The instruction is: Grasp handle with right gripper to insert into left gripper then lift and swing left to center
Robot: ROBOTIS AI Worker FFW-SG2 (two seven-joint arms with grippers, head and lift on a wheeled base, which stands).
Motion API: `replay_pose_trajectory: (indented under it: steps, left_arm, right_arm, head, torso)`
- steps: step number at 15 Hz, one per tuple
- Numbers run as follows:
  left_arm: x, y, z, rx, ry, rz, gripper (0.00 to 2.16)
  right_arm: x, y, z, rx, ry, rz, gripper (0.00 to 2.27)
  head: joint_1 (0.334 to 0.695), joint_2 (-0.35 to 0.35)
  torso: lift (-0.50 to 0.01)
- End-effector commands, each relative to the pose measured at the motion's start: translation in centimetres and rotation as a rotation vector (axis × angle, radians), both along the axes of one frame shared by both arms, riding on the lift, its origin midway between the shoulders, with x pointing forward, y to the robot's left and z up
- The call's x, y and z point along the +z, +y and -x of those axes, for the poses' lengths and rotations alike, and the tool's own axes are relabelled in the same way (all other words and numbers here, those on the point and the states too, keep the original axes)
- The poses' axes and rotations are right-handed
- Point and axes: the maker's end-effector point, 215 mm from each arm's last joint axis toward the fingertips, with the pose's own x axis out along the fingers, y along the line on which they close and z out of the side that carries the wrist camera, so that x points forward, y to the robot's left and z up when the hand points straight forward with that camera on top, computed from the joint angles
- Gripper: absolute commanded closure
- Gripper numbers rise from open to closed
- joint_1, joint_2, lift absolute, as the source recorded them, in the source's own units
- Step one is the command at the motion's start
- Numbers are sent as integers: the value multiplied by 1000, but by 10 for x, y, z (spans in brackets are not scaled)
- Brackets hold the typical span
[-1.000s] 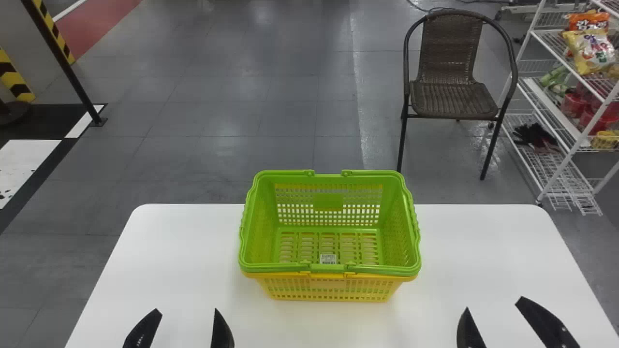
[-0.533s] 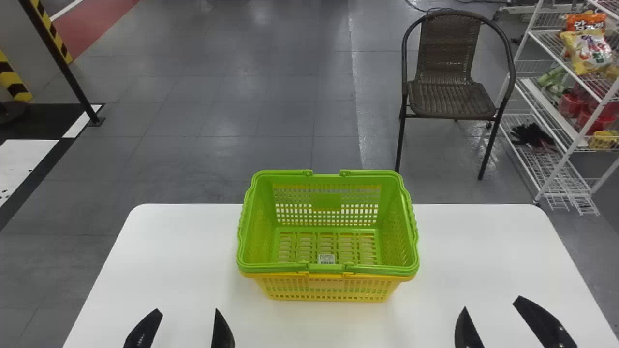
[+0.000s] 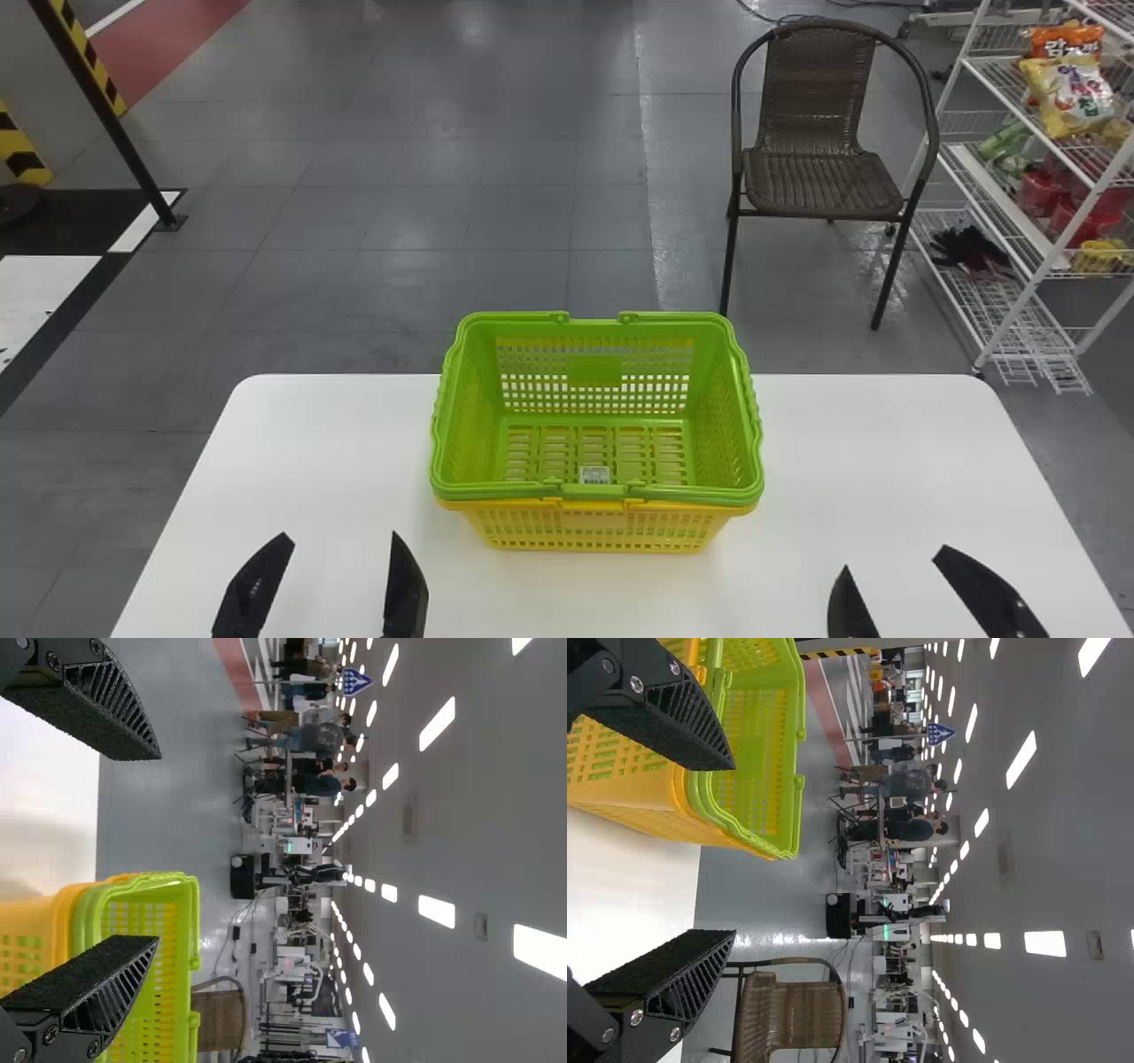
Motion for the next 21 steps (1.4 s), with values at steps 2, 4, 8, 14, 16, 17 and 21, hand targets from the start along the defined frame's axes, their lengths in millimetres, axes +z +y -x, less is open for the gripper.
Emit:
replay_pose_trajectory:
  steps: [2, 4, 8, 14, 16, 17, 21]
  left_arm:
    - [4, 3, -28, 7, 45, -6, 66]
    - [-16, 1, -49, -33, 169, -19, 76]
    - [-3, 2, -89, -75, 205, -7, 63]
    - [10, 3, -149, -221, 282, 119, 49]
    - [17, 10, -171, -229, 315, 139, 49]
    - [17, 9, -179, -250, 344, 155, 49]
    - [-16, 3, -183, -331, 619, 320, 49]
  right_arm:
    - [-4, 0, 0, 0, 14, 1, 167]
    - [-6, 0, 0, 1, 20, 1, 167]
    - [-8, 0, 0, 1, 26, 2, 167]
    - [-13, 0, 0, 1, 46, 3, 167]
    - [-15, 1, 0, 2, 54, 3, 167]
    - [-16, 0, 0, 1, 57, 4, 167]
    - [-15, 1, 0, 3, 55, 3, 167]
  head:
    - [695, 65]
    - [695, 67]
    - [695, 59]
    - [695, 46]
    - [695, 44]
    - [695, 48]
    - [695, 55]
  torso:
    - [0]
    - [0]
    - [0]
    - [0]
    - [0]
    - [0]
    - [0]
